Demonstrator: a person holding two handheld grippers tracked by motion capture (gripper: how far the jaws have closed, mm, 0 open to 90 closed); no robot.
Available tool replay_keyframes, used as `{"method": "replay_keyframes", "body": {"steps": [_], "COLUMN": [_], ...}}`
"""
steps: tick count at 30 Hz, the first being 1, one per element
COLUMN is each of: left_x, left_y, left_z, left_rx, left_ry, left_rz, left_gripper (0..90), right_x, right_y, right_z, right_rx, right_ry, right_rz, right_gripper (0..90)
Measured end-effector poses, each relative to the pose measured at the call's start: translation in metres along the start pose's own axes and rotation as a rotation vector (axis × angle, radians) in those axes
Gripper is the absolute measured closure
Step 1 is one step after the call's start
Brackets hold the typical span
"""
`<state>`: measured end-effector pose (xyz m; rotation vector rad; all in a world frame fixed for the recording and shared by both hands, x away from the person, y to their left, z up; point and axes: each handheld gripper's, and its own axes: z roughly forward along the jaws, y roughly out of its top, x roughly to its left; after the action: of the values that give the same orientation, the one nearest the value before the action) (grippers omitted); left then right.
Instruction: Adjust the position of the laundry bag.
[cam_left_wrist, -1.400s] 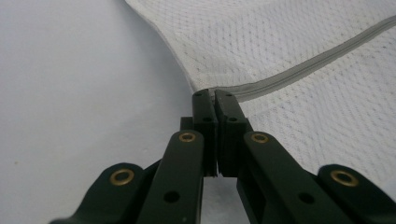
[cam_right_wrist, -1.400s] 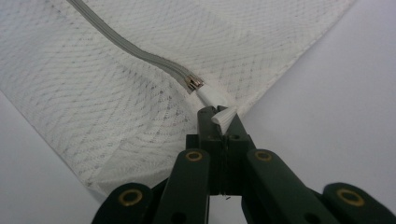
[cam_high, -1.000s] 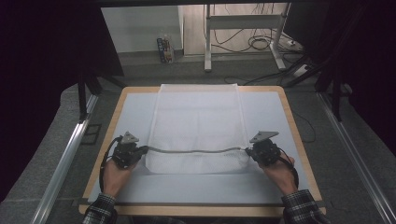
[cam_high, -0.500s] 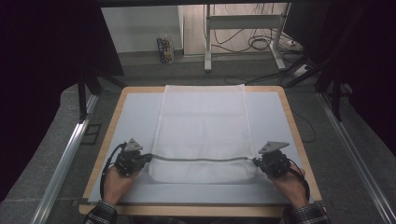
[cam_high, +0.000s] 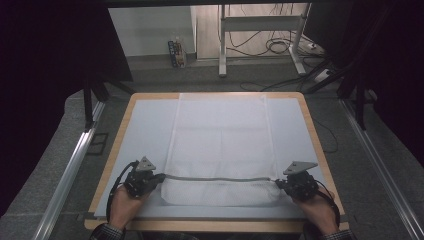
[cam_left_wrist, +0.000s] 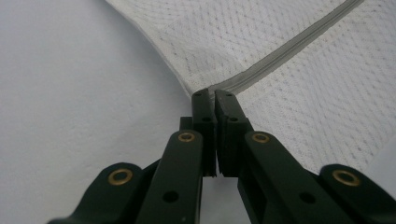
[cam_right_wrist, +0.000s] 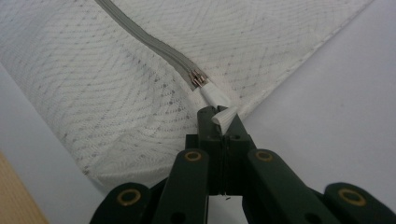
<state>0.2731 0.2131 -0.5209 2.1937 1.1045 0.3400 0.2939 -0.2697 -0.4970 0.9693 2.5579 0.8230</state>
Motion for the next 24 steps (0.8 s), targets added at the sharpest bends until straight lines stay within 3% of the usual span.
{"method": "replay_keyframes", "body": {"steps": [12,17,24], "left_x": [0.0001,-0.0019,-0.0048], "left_y": [-0.0011,-0.0002,-0.002], "left_z": [0.0017,0.0005,-0.0014], "left_rx": [0.006,-0.014,-0.057], "left_ry": [0.002,0.031,0.02], "left_rz": [0.001,0.002,0.013], "left_gripper": [85.4,71.3,45.6], "right_x": [0.0024,0.002,-0.002], "right_y": [-0.0045,-0.0038,-0.0035], "right_z": [0.0009,-0.0006,-0.0031], "right_rx": [0.014,-0.011,-0.056], "right_ry": [0.004,-0.016,-0.022], "right_rz": [-0.012,-0.024,-0.017], "right_gripper": [85.8,73.8,58.4]}}
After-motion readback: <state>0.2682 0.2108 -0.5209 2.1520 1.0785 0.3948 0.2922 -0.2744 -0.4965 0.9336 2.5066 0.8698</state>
